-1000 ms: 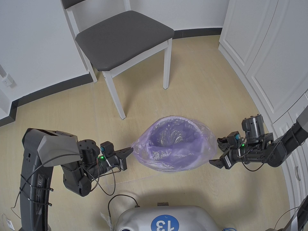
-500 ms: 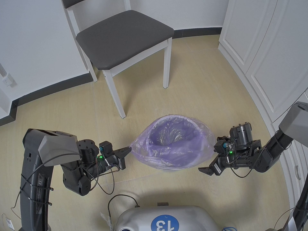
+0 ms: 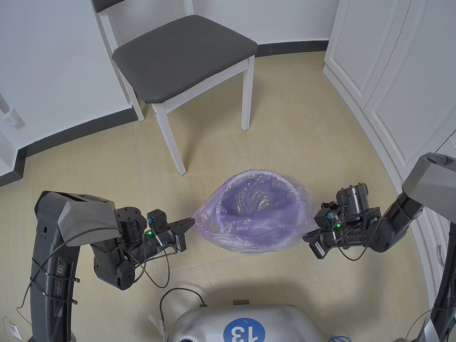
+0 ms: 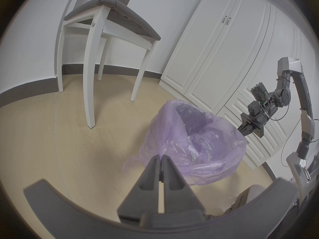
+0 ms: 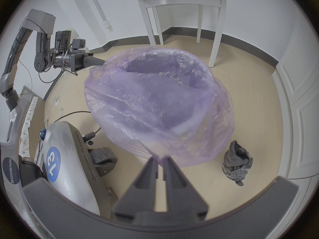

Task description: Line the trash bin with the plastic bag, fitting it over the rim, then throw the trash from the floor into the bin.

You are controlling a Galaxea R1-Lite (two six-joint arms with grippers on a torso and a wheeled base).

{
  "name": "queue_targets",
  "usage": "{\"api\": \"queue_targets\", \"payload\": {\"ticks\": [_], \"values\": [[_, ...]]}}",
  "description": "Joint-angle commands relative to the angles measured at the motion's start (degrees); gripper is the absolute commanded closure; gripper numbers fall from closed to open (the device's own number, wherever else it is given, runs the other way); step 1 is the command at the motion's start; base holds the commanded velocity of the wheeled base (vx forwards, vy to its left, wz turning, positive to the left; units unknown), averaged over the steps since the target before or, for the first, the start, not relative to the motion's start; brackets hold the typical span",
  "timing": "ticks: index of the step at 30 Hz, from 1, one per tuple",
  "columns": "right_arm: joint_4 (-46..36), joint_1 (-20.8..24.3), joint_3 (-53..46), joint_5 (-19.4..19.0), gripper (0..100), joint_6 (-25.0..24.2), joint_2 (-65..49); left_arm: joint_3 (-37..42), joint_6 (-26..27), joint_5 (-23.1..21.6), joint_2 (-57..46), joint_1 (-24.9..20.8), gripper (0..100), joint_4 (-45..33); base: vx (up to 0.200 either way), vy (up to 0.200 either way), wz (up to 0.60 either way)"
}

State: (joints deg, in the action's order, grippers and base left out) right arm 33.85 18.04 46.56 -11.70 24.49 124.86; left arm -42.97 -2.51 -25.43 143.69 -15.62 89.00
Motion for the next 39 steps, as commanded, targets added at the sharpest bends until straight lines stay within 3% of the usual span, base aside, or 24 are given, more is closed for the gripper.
{"api": "queue_targets", "payload": {"ticks": [1,10,12,22,39], "values": [[-0.28,0.41,-2.26,0.01,100,0.03,-2.69,1.22,0.05,-0.06,-0.78,-0.03,100,1.00,0.000,0.000,0.00],[-0.19,2.08,-9.99,0.01,100,1.61,-7.87,5.71,3.21,-0.32,-2.36,-0.03,100,1.00,0.000,0.000,0.00],[0.16,4.02,-13.42,-0.25,100,1.96,-9.02,7.90,6.73,-0.76,-2.19,-0.20,100,1.00,0.000,0.000,0.00],[0.42,7.01,-13.68,-0.07,100,3.81,-2.42,7.38,7.26,-0.85,-1.57,-0.38,100,1.00,0.000,0.000,0.00],[-3.00,-5.21,5.74,2.74,100,6.71,13.66,3.07,7.17,-0.50,2.65,-0.64,100,1.00,0.000,0.000,0.00]]}}
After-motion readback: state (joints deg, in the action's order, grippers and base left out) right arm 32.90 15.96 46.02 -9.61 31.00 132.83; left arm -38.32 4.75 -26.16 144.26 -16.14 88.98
